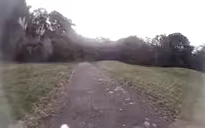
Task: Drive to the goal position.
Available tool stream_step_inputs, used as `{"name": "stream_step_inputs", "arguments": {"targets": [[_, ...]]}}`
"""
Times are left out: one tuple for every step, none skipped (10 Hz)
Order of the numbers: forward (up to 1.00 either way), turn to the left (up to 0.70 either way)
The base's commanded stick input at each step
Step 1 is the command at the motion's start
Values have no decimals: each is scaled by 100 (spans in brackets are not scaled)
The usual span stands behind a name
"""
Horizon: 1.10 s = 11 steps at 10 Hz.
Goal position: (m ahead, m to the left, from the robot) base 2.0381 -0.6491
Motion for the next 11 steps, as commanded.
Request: {"name": "stream_step_inputs", "arguments": {"targets": [[50, 0], [50, 0], [50, 0], [50, 0], [50, 0], [50, 0], [50, 0], [50, 0], [50, 10], [50, 4], [50, 5]]}}
